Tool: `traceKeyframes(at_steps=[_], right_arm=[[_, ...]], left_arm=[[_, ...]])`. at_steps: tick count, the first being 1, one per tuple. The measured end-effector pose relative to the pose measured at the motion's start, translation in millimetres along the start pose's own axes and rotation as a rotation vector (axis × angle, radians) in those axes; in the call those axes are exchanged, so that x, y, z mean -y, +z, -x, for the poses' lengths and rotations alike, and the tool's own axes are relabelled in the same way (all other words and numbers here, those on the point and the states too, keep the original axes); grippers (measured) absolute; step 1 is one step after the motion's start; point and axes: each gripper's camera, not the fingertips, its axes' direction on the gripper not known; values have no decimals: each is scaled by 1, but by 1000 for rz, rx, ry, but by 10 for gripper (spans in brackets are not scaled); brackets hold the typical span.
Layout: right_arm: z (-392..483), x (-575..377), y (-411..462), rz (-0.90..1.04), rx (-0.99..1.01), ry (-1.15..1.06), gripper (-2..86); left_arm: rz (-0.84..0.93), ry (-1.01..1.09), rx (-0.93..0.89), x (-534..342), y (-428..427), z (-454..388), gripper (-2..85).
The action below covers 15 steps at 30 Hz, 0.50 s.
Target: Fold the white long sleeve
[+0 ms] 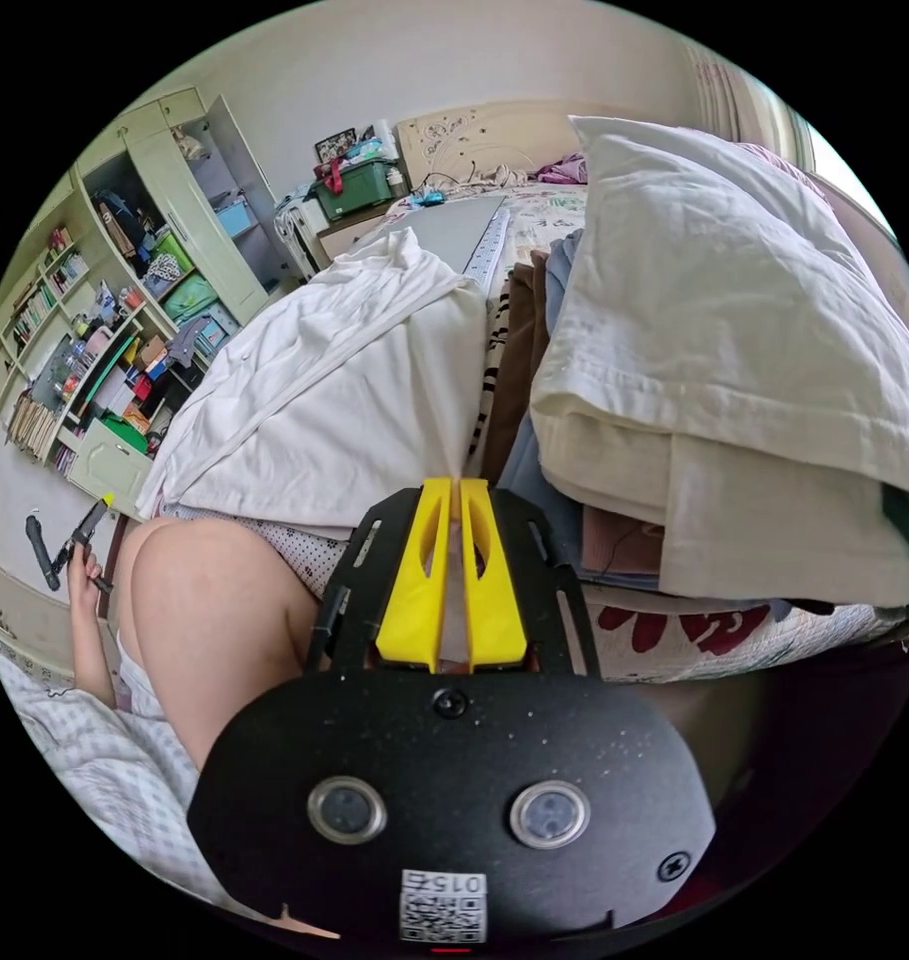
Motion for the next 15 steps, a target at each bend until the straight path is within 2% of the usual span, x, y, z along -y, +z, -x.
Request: traceKeyframes(at_steps=[1, 3, 5, 9, 15], right_arm=[[1, -1, 1, 2, -3, -2, 3], [6, -5, 6, 13, -6, -10, 4], [10, -8, 9, 15, -7, -12, 4], [17, -15, 12, 11, -22, -20, 4], [25, -31, 19, 0, 3, -3, 5]], left_arm=[[10, 3, -147, 1, 3, -8, 64], [55, 15, -254, 4, 18, -21, 69], [99, 14, -222, 6, 38, -32, 73], [191, -19, -295, 10, 67, -40, 84], [185, -25, -288, 17, 63, -32, 6]])
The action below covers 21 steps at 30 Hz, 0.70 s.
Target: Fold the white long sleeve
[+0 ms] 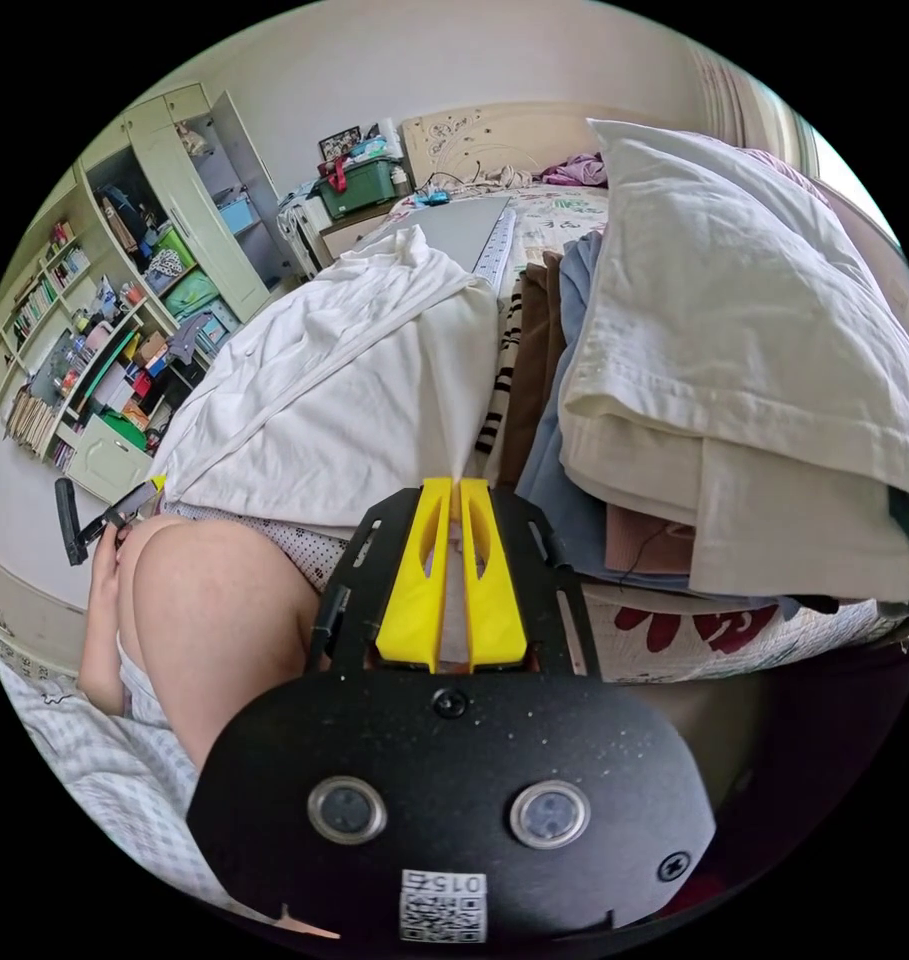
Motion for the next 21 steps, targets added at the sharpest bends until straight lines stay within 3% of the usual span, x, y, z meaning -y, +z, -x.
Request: traceKeyframes(at_steps=[6, 12, 14, 21], right_arm=[[11, -12, 3, -14, 24, -6, 4], [28, -28, 15, -17, 51, 13, 4], [38, -33, 19, -16, 49, 5, 5], [73, -49, 30, -22, 43, -20, 5]], left_arm=[[-40, -56, -50, -4, -32, 27, 2], [58, -70, -123, 2, -16, 18, 77], [43, -95, -73, 5, -18, 16, 71], [-8, -159, -151, 6, -24, 26, 20]])
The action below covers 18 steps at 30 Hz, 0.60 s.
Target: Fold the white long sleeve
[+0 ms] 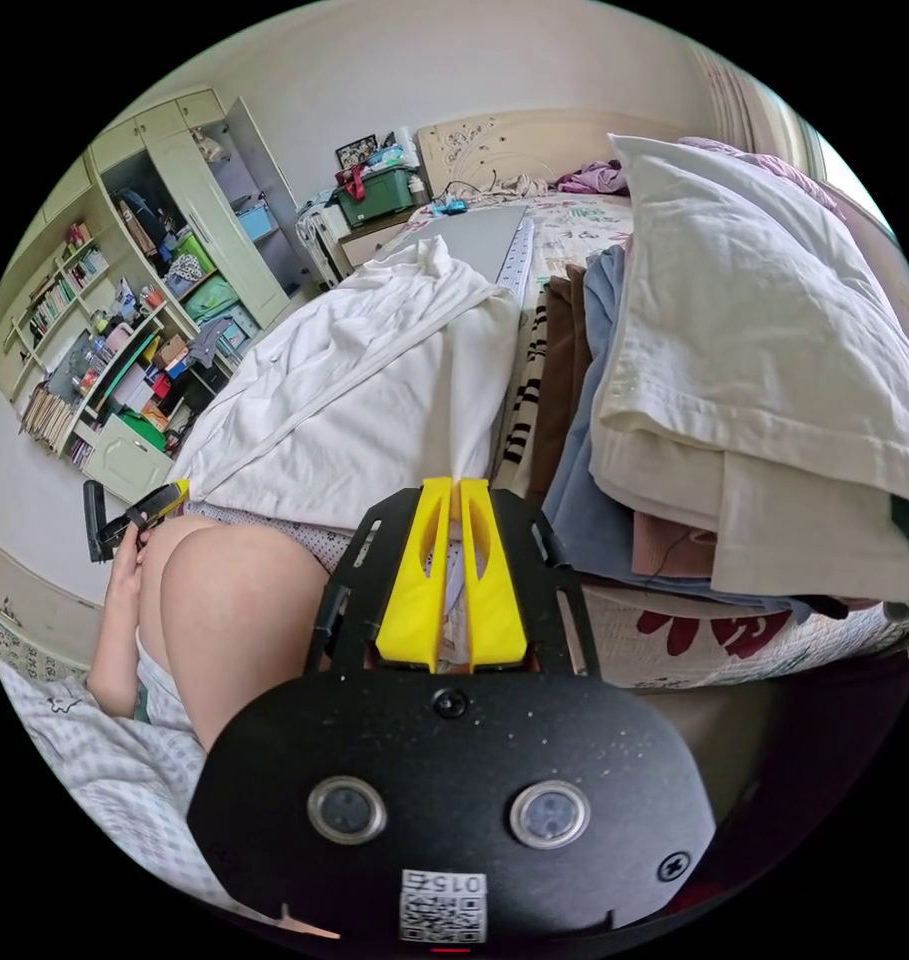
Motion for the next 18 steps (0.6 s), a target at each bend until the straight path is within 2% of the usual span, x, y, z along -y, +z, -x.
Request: traceKeyframes(at_steps=[6, 10, 13, 15, 18], right_arm=[[24, -17, 12, 34, -62, -8, 8], [34, -29, 43, 146, -118, -15, 15], [43, -31, 53, 197, -78, 29, 33], [55, -31, 37, 164, -102, 23, 57], [104, -35, -26, -2, -228, -99, 56]], left_arm=[[-89, -17, 60, -9, -35, 3, 9], [-49, -40, 73, -10, -30, 8, 9], [-15, -11, 115, -9, -25, -3, 12], [-34, 21, 140, -8, -39, -13, 14], [-104, 65, 202, -8, -73, -24, 23]])
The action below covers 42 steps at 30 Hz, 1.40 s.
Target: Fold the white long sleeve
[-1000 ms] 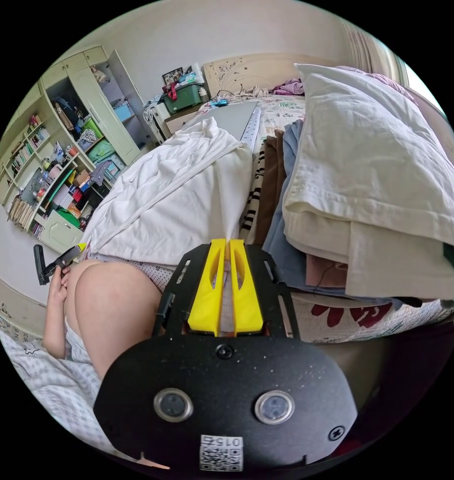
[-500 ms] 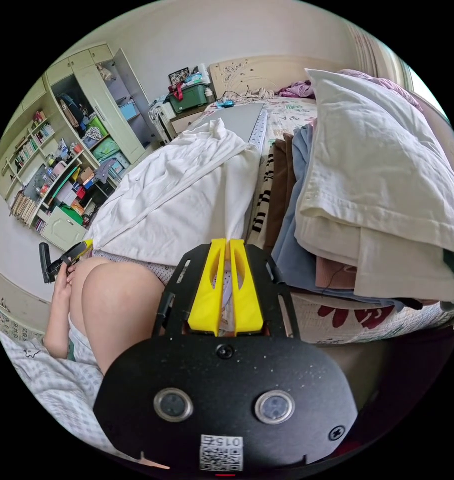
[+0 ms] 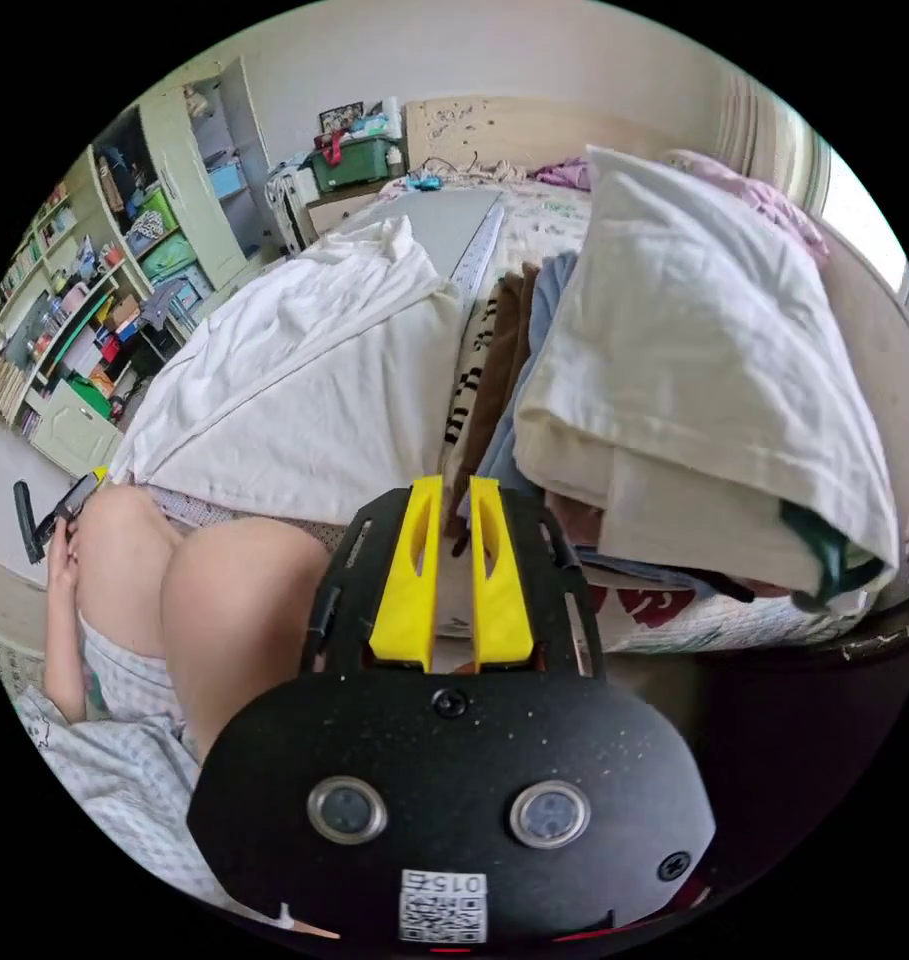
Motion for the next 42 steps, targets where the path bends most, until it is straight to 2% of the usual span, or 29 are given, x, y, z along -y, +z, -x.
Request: traceKeyframes(at_steps=[4, 7, 9, 12, 15, 18, 22, 25, 29, 31, 33, 35, 37, 39, 42], right_arm=[[69, 8, -76, -221, 27, -192, 57], [151, 21, -99, -295, 200, -406, 61], [222, 36, -81, -256, 392, -532, 69], [317, 57, -23, -90, 528, -633, 102], [382, 68, 25, 21, 563, -673, 126], [446, 87, 71, 106, 492, -707, 132], [473, 109, 79, 106, 422, -752, 58], [459, 144, 63, 115, 523, -724, 25], [370, 216, 15, 11, 613, -563, 12], [314, 255, -11, -67, 533, -459, 9], [252, 302, -36, -146, 381, -330, 7], [177, 371, -68, -247, 141, -144, 6], [132, 426, -87, -315, 8, -34, 6], [93, 498, -85, -318, -321, 58, 7], [46, 568, -69, -185, -642, 194, 8]], left_arm=[[-17, -11, 48, 11, -28, 13, 62], [-15, -40, 52, 18, -35, 24, 76], [-8, -42, 69, 22, -34, 26, 78], [42, -50, 88, 31, -16, 27, 85], [113, -82, 88, 40, 15, 25, 107], [142, -100, 90, 49, 49, 17, 118], [225, -130, 50, 70, 102, 7, 108], [289, -3, 60, 87, 118, -14, 67], [286, 115, 97, 110, 112, -39, 19], [214, 162, 170, 140, 101, -53, 13], [138, 182, 217, 173, 98, -63, 9], [73, 197, 270, 217, 105, -70, 7], [26, 177, 337, 289, 131, -69, 5], [25, 160, 435, 345, 159, -63, 5], [11, 58, 570, 420, 198, -46, 4]])
